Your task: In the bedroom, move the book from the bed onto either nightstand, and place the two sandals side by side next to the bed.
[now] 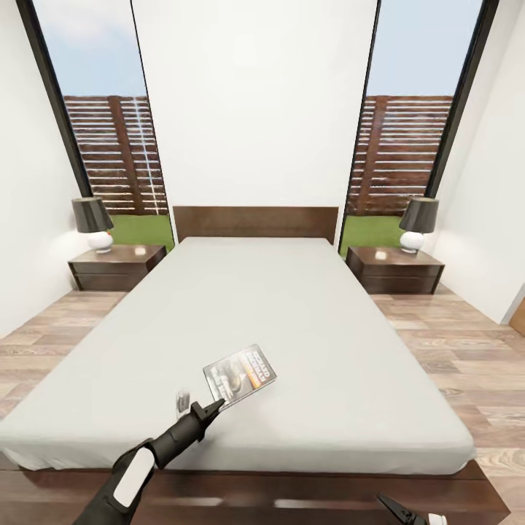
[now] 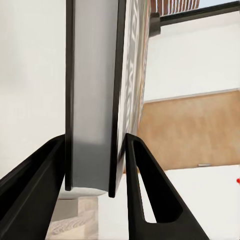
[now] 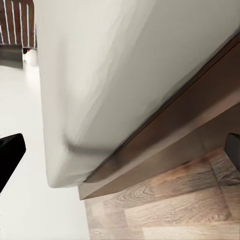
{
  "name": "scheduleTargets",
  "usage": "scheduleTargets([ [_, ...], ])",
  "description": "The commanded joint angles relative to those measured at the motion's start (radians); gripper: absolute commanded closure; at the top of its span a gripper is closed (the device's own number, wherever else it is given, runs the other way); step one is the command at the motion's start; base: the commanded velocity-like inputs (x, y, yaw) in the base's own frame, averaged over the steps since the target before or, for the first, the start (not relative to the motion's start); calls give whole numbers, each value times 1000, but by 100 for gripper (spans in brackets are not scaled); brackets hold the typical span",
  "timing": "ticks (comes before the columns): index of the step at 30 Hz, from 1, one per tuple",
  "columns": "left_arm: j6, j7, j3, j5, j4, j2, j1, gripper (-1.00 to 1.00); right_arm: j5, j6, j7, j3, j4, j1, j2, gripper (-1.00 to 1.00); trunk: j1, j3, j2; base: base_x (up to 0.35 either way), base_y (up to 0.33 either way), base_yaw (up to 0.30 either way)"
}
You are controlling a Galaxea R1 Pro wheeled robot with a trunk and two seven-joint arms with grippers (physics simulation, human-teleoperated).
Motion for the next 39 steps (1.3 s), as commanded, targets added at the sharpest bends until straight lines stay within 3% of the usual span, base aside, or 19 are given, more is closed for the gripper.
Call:
scheduleTargets([
  [1,7,-1,1,1,0,1,-1,100,-4,9,4,-1,3,-2,1,-100,-4,2,7,0,0,0],
  [22,11,-24,-20,-18,-4,35,11,100,-1,-38,3,-1,3,-1,5,-100,-85,68,154,0,0,0],
  [31,11,-104,-32,-120,1,37,14,100,4,-54,3,1,3,-2,7,-100,-115,93,210,0,0,0],
  [39,11,-122,-32,-151,8,38,15,100,4,-56,3,0,3,5,7,-100,-115,93,210,0,0,0],
])
